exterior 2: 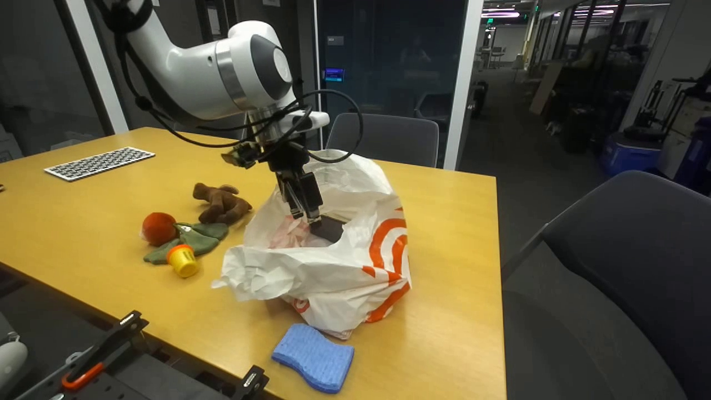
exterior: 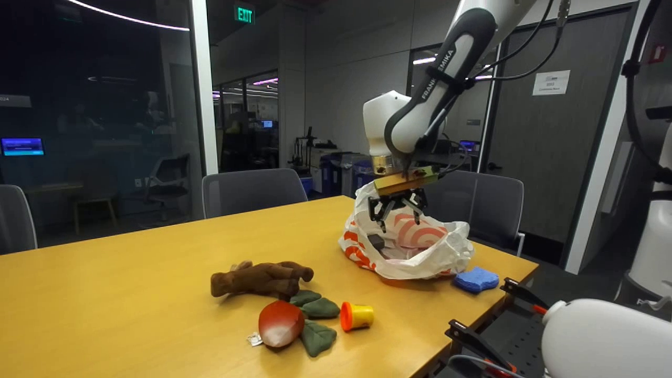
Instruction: Move the objects out of the bag
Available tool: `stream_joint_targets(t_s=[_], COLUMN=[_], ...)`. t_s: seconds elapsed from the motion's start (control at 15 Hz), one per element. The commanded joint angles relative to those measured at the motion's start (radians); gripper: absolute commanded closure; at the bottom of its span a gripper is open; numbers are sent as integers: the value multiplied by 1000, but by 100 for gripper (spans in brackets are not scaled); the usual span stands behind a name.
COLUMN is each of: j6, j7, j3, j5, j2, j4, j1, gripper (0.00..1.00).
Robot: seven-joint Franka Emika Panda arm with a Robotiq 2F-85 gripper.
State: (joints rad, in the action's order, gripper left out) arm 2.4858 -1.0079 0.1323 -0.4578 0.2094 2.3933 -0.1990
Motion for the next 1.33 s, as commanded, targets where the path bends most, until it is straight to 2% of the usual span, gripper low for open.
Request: stream_joint_targets(t_s=[0.0, 0.07, 0.27, 0.4, 0.67, 0.87, 0.93, 1.13, 1.27], j6=[57, 85, 209, 252, 351, 409, 433, 498, 513], j7=[-191, -221, -361, -431, -637, -775, -847, -1060, -1160], j3=[10, 0, 19, 22, 85, 157, 171, 326, 395], j5=[-80, -40, -64, -17, -31, -24, -52, -116, -121], j2=[32, 49, 91, 119, 197, 244, 261, 346, 395], j4=[9, 9, 1, -16, -79, -124, -136, -177, -187], j1=[16, 26, 6, 1, -57, -117, -125, -256, -319], gripper=[0, 0, 0, 0, 0, 0, 0, 0, 0])
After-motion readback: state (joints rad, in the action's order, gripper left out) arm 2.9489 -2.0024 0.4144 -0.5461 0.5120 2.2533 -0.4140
